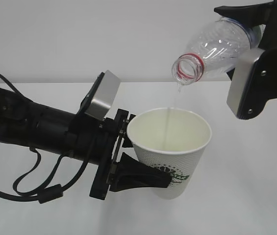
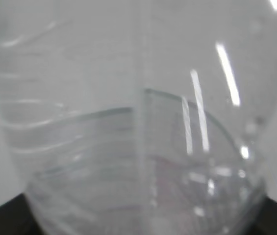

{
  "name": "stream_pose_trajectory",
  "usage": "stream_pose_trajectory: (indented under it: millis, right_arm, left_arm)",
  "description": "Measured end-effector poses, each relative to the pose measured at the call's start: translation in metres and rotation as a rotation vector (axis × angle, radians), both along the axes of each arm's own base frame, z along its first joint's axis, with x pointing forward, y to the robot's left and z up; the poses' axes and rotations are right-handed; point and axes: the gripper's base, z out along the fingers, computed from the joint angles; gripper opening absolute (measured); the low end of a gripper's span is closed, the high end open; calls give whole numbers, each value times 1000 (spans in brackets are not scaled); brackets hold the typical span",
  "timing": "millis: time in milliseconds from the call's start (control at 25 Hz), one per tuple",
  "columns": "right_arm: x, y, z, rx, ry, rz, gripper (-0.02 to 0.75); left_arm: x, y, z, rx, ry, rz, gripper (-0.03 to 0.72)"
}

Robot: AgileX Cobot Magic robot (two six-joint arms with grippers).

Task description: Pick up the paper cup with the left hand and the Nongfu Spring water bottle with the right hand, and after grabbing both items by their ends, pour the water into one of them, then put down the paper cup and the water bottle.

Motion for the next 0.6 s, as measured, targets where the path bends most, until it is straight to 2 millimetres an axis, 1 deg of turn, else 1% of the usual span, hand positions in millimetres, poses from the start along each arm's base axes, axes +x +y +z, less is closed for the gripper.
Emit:
stream_pose_trajectory:
  millis: [600]
  right_arm:
    - [0,0,1,4,-6,3,503]
  left_arm:
    - [2,-1,1,-13,7,19,492]
